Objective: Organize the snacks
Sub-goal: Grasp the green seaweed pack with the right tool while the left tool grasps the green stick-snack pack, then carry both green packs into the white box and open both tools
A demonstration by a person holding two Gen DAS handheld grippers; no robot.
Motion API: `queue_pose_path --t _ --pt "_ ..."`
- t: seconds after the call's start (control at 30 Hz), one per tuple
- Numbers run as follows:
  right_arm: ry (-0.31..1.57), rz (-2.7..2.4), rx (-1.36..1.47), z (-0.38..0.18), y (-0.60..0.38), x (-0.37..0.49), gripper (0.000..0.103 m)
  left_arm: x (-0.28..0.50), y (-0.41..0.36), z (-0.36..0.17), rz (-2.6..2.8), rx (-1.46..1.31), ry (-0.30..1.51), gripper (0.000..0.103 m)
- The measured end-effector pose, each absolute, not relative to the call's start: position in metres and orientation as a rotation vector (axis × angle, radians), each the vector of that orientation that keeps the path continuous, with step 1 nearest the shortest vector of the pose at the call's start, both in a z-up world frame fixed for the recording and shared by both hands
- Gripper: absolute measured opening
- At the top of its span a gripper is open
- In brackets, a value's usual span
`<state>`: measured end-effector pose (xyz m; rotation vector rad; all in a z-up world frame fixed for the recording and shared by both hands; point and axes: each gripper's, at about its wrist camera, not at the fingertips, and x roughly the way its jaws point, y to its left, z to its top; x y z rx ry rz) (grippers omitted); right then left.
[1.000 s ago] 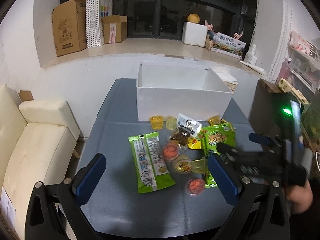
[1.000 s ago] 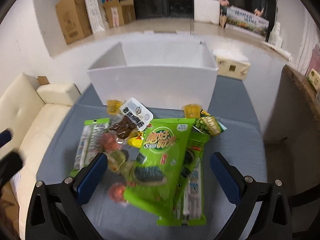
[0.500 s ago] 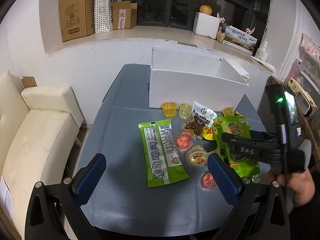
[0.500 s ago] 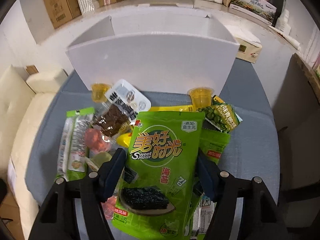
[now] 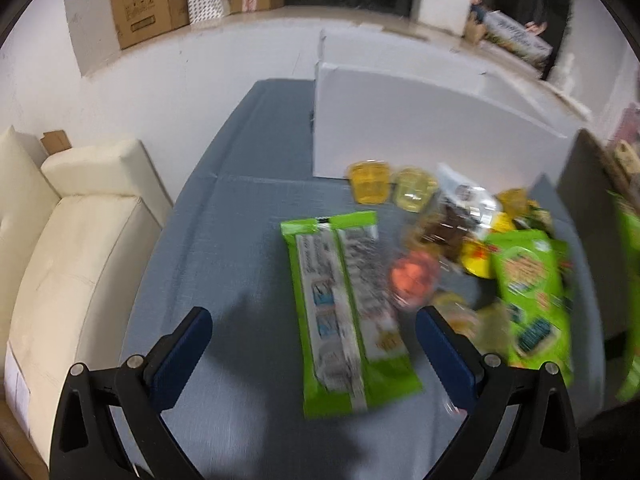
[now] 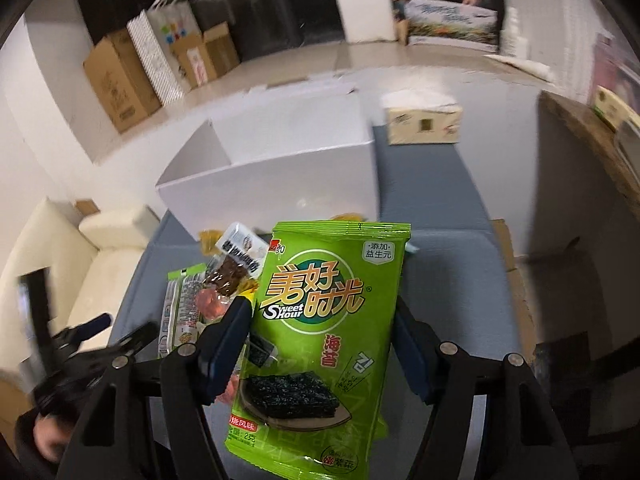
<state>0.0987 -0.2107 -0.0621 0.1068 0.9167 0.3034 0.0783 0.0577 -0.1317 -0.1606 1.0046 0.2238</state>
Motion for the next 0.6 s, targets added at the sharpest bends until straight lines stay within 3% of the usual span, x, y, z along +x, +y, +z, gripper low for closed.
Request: queue_pose_path --t 0.47,0.53,0.57,0.6 --pt "0.901 0.341 0.110 -0.060 -0.208 0.085 0.073 0.118 0.058 -0.184 0.203 -0.146 1.141 0.102" --pt "0.899 0.348 0.102 -0.061 -0.205 0.084 0.073 0.114 0.063 -0.178 0.212 -0.154 1.130 0.083" --pt "0.898 0.349 0.101 -0.061 -0.204 0.084 0.073 0.111 0.065 -0.172 0.214 -0.153 1.117 0.068" --pt "0.898 0.351 0.101 -0.061 -0.203 0.084 0.073 0.108 0.067 -0.167 0.208 -0.158 1.113 0.067"
